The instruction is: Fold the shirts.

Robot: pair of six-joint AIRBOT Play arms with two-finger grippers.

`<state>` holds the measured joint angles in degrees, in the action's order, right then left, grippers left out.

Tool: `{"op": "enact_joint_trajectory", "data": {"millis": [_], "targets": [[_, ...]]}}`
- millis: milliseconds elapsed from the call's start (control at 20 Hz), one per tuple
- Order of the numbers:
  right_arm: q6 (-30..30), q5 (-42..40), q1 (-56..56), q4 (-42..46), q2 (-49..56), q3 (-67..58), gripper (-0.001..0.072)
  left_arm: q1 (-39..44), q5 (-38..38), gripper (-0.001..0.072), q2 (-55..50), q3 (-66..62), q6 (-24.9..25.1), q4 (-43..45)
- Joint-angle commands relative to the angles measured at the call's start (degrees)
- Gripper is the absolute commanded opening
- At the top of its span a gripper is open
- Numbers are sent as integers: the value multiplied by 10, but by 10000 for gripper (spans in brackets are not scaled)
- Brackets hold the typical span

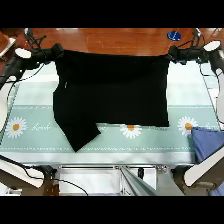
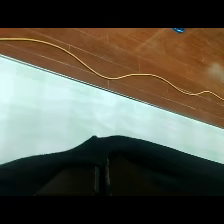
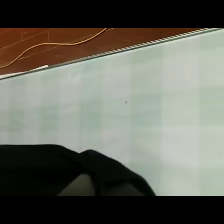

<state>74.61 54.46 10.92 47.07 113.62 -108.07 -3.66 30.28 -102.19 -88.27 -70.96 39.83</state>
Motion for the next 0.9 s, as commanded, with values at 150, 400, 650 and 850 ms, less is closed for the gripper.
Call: {"op": "enact_joint_trajectory", "data": {"millis": [150,400,650,850], "targets": [[24,13,0,-5,75,-41,20,0,43,19,-62,-18,-9,0],[38,42,10,-32,71,-41,20,-27,135,19,-66,-26,-35,2],[24,157,50,-54,51,-41,20,-76,330,19,-61,-95,-19,2],[12,283,49,13,56,-39,20,-81,459,19,-73,-95,-16,77]]}}
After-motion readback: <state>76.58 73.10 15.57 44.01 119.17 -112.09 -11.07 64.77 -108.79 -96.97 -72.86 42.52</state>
